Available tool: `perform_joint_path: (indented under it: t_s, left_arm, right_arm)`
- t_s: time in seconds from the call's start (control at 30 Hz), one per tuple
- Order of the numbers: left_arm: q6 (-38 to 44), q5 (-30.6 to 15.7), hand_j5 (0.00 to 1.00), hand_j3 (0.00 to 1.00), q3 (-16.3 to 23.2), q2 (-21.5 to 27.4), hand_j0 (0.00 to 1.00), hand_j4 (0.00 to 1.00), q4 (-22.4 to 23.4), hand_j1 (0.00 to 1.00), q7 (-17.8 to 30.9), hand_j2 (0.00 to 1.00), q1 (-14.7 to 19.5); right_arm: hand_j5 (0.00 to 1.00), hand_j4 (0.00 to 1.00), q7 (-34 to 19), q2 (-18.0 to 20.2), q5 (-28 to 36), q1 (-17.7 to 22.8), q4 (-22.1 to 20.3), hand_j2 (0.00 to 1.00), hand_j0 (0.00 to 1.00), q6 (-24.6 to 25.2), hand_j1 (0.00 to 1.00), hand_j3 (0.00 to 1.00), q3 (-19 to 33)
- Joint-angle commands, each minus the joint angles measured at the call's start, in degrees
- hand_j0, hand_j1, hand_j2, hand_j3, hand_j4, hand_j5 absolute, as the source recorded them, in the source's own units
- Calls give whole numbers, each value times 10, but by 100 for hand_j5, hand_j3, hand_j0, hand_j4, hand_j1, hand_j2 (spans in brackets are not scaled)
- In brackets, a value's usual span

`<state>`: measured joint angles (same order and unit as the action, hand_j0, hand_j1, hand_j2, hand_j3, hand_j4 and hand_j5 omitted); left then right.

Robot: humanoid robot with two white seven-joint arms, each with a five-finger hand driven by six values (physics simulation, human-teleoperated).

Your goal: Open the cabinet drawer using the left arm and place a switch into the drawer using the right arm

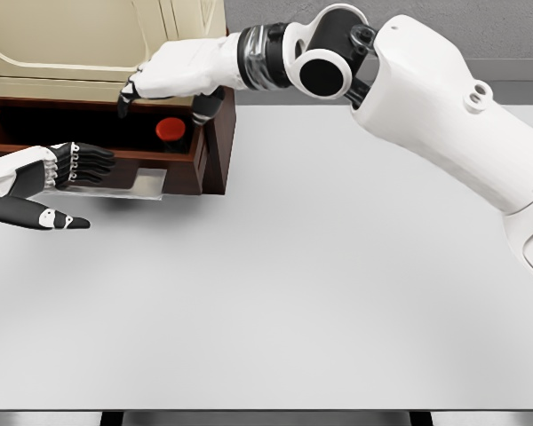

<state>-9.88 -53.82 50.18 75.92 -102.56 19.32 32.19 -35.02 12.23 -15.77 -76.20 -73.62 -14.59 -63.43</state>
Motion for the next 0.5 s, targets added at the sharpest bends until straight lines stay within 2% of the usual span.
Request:
perform_joint_path:
  t_s: [0.0,0.13,0.2,0.23,0.27,0.33,0.37,0.4,0.47]
  left_arm:
    - [5,92,85,85,26,0,85,85,16,85,-4,85,0]
    - [5,92,85,85,26,-1,85,85,16,85,-4,85,0]
    - [5,92,85,85,26,-1,85,85,16,85,-4,85,0]
    - [5,92,85,85,26,-1,85,85,16,85,-4,85,0]
    - [5,92,85,85,26,-1,85,85,16,85,-4,85,0]
    - [5,92,85,85,26,-1,85,85,16,85,-4,85,0]
    - [5,92,85,85,26,-1,85,85,16,85,-4,85,0]
    - [5,92,85,85,26,-1,85,85,16,85,-4,85,0]
    - [5,92,85,85,26,-2,85,85,16,85,-4,85,0]
  right_arm:
    - [100,100,0,4,-3,0,-1,100,100,-4,100,100,1]
    - [100,100,0,32,-1,1,-10,100,100,-59,100,100,4]
    - [100,100,0,50,3,3,-31,100,100,-115,100,100,4]
    - [100,100,0,67,5,5,-49,100,100,-162,100,100,7]
    - [100,100,0,95,39,8,-66,100,100,-204,100,100,8]
    - [100,100,0,139,101,10,-68,100,100,-204,100,100,10]
    - [100,100,0,169,130,23,-68,100,100,-204,100,100,13]
    - [100,100,0,191,143,29,-68,100,100,-204,100,100,18]
    - [100,100,0,251,161,67,-67,100,100,-204,100,100,45]
